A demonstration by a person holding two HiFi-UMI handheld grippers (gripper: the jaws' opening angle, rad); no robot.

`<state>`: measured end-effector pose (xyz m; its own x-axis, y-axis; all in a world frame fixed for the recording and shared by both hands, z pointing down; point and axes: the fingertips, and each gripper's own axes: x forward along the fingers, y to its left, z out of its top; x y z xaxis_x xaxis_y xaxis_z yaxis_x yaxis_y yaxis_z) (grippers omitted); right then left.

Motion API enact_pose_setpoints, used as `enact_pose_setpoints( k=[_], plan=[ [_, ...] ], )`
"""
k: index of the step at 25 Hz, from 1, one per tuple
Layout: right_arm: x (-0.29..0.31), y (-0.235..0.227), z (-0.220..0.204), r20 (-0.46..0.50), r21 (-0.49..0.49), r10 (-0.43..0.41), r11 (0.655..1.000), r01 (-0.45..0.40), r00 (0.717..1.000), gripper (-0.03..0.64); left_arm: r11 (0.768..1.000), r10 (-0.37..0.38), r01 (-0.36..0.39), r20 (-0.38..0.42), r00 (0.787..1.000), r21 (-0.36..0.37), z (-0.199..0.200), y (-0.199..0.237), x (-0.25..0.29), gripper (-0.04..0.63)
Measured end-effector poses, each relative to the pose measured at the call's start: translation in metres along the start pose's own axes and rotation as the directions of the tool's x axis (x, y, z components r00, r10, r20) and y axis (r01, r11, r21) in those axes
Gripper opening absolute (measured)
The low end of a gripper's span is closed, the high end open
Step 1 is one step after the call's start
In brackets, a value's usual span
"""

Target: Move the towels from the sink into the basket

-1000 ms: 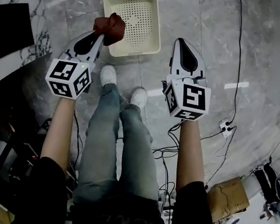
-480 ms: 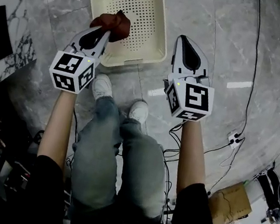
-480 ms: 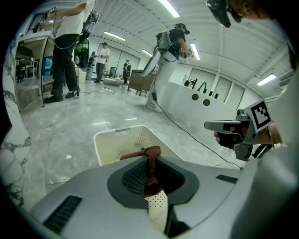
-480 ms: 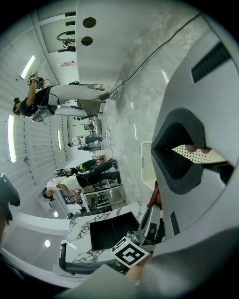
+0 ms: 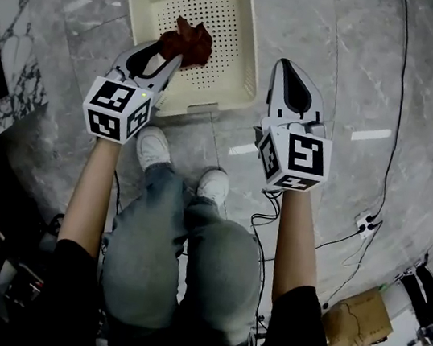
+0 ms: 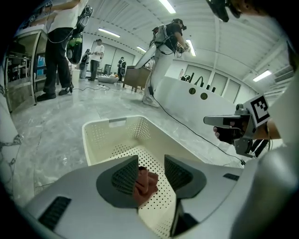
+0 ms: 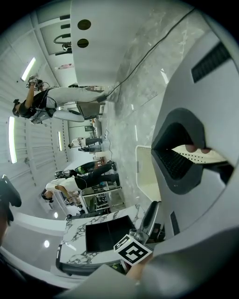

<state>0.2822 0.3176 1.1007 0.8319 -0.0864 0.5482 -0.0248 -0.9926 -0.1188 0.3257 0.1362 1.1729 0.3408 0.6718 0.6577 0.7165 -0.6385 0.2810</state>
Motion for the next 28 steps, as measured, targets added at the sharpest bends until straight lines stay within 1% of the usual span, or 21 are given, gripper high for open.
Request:
enact_pose_setpoints(
  k=[4,7,9,12,15,17,19,24,28],
  plan=[
    [-0.008,0.001,0.015,0.005,0.001,-0.009,1.0,0.009,1.0,0.015,1.0,-0.008,0.008,-0.007,1.0,0.007,0.009,-0.004,-0.007,0.225],
    [-0.021,0.005,0.032,0.008,-0.007,-0.011,1.0,0.011,1.0,0.015,1.0,-0.009,0.009,-0.005,1.0,0.001,0.022,-0.009,-0.025,0.227],
    [-0.034,0.012,0.051,0.008,-0.004,-0.012,1.0,0.012,1.0,0.015,1.0,-0.01,0.011,-0.01,1.0,0.006,0.034,-0.014,-0.042,0.222],
    [-0.059,0.023,0.082,0.015,-0.01,-0.001,1.0,0.001,1.0,0.015,1.0,-0.005,0.006,-0.02,1.0,0.024,0.058,-0.025,-0.073,0.19],
    [-0.086,0.031,0.117,0.016,-0.006,0.005,1.0,-0.005,1.0,0.015,0.999,0.016,-0.015,-0.023,1.0,0.034,0.086,-0.036,-0.105,0.126],
    [-0.105,0.036,0.144,0.019,-0.013,0.009,1.0,-0.009,1.0,0.015,0.999,0.027,-0.027,-0.014,1.0,0.029,0.108,-0.045,-0.127,0.069],
    [-0.124,0.044,0.172,0.027,-0.02,0.017,1.0,-0.017,0.999,0.015,0.999,0.034,-0.034,-0.003,0.999,0.021,0.13,-0.053,-0.151,0.044],
    [-0.174,0.054,0.245,0.057,-0.04,0.037,0.999,-0.035,0.998,0.015,0.998,0.068,-0.068,0.044,0.997,-0.01,0.191,-0.076,-0.212,0.018],
    [-0.208,0.061,0.305,0.095,-0.039,0.03,0.999,-0.027,0.995,0.015,0.996,0.085,-0.084,0.093,0.992,-0.007,0.246,-0.094,-0.257,0.017]
  ],
)
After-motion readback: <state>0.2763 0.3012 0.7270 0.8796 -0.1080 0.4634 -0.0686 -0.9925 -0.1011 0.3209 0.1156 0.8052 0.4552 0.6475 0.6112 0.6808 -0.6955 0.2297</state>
